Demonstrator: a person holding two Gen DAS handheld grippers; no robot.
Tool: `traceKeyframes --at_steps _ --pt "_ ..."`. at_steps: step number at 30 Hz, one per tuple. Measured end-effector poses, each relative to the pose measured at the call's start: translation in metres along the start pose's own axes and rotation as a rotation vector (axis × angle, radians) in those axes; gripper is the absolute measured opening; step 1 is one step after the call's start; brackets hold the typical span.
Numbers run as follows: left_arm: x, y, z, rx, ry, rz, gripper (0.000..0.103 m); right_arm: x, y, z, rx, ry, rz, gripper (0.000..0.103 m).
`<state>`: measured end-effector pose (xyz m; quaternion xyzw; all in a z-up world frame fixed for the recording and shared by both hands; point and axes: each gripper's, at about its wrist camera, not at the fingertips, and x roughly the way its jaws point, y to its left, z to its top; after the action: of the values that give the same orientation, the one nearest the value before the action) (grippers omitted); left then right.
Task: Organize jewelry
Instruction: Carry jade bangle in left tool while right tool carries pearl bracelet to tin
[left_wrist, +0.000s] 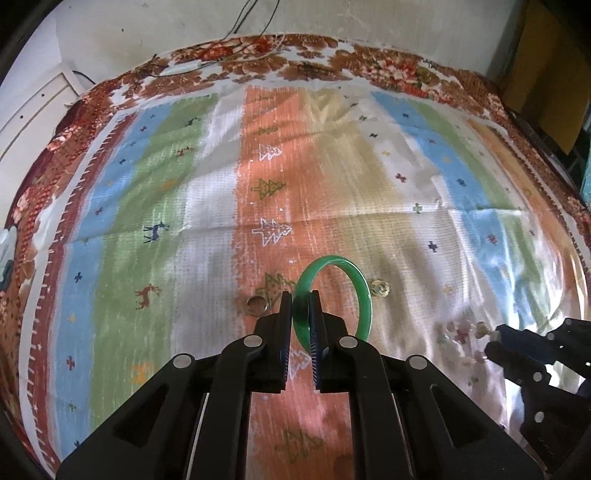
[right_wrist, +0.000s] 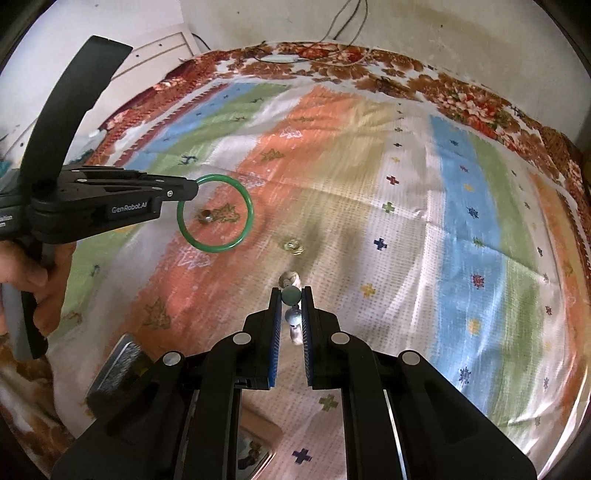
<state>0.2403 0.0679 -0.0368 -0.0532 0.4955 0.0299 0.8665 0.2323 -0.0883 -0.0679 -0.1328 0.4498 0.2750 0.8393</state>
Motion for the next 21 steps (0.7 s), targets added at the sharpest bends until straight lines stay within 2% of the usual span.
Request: traceKeyframes --at_steps 13,21 --pt "-0.04 -0.002 -0.027 -0.002 -0.05 -0.038 0.009 -0.042 0.012 -0.014 0.014 -0.111 0.038 0.011" --pt "-0.066 -0.004 -0.044 -0.008 -0.095 -0.074 0.009 -0.061 0.016 -0.022 0.026 -0.146 0.067 0.011"
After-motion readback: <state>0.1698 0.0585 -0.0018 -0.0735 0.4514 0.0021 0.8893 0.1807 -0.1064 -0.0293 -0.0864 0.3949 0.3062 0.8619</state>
